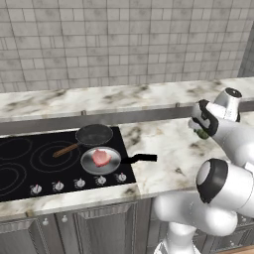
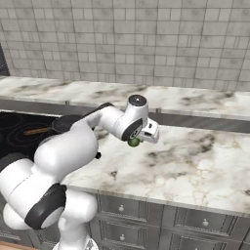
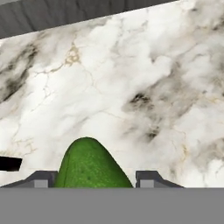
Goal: Place both pans onto different burners. Then place the avocado and the steak on different pans.
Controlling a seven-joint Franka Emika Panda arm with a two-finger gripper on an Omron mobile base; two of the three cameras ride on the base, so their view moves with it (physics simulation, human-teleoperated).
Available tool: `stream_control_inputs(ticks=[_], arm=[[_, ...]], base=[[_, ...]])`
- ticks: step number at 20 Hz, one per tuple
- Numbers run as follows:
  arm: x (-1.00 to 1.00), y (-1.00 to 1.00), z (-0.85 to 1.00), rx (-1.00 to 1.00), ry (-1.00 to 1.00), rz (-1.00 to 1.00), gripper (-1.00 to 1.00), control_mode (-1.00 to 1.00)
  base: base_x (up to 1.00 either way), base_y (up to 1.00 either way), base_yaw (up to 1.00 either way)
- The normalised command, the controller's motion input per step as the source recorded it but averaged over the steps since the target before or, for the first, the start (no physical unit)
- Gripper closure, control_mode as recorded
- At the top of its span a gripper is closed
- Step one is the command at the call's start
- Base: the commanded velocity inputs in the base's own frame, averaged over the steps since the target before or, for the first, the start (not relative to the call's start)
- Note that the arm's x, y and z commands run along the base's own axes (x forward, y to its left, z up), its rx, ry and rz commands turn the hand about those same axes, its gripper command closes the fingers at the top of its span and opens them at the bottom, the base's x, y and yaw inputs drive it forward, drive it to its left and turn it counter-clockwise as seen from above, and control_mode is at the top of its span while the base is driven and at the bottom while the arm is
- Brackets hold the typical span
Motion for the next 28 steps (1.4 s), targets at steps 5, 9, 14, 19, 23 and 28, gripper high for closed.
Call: stream_control_inputs(ticks=[5, 9, 14, 19, 23, 28], arm=[[0.28, 0.59, 0.22, 0.19, 0.0, -0.01, 1.0, -1.0], [0.22, 0.83, 0.16, 0.15, 0.0, 0.0, 1.0, -1.0], [0.18, 0.93, 0.11, 0.11, 0.0, -0.02, 1.0, -1.0], [0.19, 0.85, 0.08, 0.01, 0.0, -0.06, 1.0, -1.0], [0.3, 0.74, 0.03, 0.0, 0.0, -0.07, 1.0, -1.0], [0.4, 0.56, 0.0, 0.0, 0.01, -0.03, 1.0, -1.0]], base=[[0.0, 0.0, 0.0], [0.0, 0.0, 0.0], [0.0, 0.0, 0.0], [0.0, 0.0, 0.0], [0.0, 0.0, 0.0], [0.0, 0.0, 0.0]])
